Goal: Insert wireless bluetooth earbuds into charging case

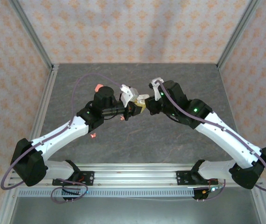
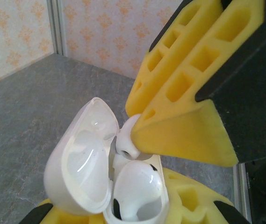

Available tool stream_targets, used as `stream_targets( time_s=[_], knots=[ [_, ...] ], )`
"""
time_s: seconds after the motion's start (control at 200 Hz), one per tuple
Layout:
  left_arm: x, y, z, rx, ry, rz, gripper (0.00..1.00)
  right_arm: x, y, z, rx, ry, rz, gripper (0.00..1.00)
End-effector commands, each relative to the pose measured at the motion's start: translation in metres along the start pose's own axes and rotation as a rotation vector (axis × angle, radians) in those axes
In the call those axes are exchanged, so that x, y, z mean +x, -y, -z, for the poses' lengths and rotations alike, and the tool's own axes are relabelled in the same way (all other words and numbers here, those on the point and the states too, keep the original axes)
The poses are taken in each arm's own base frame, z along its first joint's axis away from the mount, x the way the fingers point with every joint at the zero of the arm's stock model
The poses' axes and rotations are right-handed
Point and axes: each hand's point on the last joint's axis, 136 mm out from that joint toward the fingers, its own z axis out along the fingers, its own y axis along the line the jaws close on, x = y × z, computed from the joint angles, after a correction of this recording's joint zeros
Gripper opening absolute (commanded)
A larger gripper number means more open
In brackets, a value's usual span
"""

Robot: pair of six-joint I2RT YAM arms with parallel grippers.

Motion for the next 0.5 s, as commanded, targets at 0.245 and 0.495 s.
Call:
stream_targets(
  time_s=[0.245, 0.495],
  knots=[
    [-0.034, 0.0, 0.004, -0.027, 0.106, -0.047, 0.0, -0.006, -0.016, 0.021, -0.08, 0.032, -0.039, 0.31],
    [-0.036, 0.003, 0.01, -0.027, 0.122, -0.068, 0.0, -0.037, -0.008, 0.056, -0.088, 0.128, -0.151, 0.45]
  ],
)
